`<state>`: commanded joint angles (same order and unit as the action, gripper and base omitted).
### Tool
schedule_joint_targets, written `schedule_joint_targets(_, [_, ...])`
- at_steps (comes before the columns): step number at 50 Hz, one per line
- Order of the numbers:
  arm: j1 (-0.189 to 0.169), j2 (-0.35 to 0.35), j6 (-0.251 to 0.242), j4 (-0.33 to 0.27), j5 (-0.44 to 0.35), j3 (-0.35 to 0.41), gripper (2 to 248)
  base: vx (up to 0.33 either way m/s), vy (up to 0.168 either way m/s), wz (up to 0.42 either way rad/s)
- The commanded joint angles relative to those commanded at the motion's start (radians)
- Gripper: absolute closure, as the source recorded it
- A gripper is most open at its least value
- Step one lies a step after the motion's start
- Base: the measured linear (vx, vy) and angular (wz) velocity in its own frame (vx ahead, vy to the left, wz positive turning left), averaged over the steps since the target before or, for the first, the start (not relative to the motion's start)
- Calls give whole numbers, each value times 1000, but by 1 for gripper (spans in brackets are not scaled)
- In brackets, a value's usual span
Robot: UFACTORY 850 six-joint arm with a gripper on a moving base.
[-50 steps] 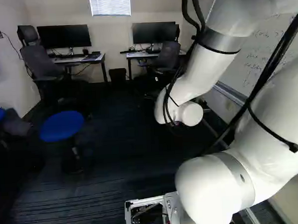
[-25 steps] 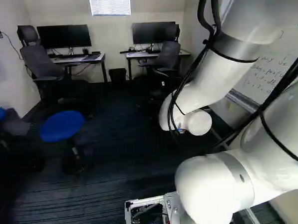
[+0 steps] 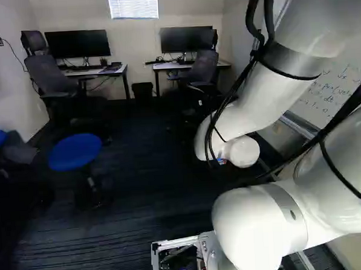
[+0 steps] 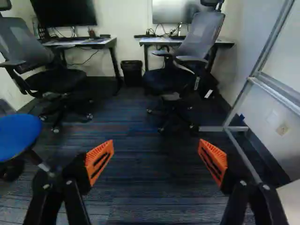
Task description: Open the door and move inside
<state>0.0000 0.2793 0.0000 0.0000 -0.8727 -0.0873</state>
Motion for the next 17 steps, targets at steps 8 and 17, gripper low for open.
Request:
schedule_joint_targets(8, [0,0,0,0,0,0,3,0,0,0])
schedule_joint_targets(17, [0,0,0,0,0,0,3,0,0,0])
